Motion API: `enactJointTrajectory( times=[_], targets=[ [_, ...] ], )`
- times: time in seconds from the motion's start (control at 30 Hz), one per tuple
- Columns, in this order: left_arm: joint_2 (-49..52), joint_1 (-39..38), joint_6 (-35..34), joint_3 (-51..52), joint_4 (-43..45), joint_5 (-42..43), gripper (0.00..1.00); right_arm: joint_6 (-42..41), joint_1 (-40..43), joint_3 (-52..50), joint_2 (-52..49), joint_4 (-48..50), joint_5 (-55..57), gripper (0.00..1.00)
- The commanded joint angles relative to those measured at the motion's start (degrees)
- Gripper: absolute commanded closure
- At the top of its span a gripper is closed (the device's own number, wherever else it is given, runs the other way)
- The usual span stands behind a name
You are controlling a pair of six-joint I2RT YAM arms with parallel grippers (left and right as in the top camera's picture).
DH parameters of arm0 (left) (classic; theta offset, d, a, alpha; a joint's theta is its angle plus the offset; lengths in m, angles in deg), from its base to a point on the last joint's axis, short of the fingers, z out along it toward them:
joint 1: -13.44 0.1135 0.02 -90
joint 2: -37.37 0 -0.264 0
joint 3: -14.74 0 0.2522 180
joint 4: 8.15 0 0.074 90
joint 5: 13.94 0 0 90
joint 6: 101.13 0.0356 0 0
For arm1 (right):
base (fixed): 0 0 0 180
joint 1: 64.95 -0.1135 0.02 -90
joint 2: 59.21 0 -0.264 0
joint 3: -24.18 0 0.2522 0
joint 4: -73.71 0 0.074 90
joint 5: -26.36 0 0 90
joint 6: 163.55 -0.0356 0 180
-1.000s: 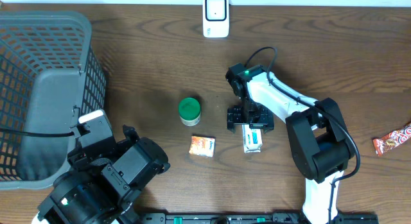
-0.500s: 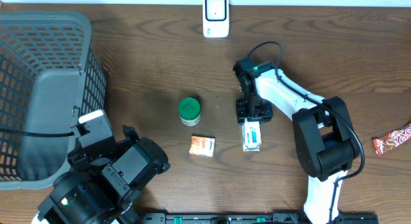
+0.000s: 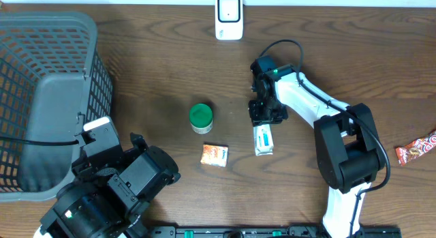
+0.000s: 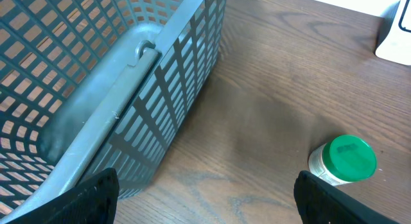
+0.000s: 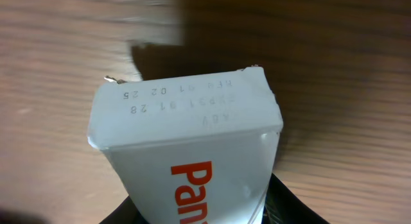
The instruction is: Scan the item barcode
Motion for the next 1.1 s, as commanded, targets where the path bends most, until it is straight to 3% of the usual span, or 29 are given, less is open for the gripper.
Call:
enactJointTrajectory(
  times=[0.0,0.43,0.8,1.07],
  targets=[
    [0.00,-0.02,-0.70,0.04,-0.28,-0.55,0.15,5.64,-0.37,-2.64,-3.98,0.81,-15.28,0.69],
    [0.00,-0.02,-0.70,0.02,-0.28,-0.55,0.15,12.83,2.93,-2.58,-3.98,-8.61,-34.29,0.73],
    [0.00,-0.02,-0.70,0.04,-0.28,-0.55,0.15,30.77,9.03,-2.43,-3.98,-11.67,-55.65,0.73],
    [0.00,-0.02,-0.70,0.02,-0.28,-0.55,0.15,34.80,9.88,-1.03,-3.98,-14.53,-60.22,0.74]
  ],
)
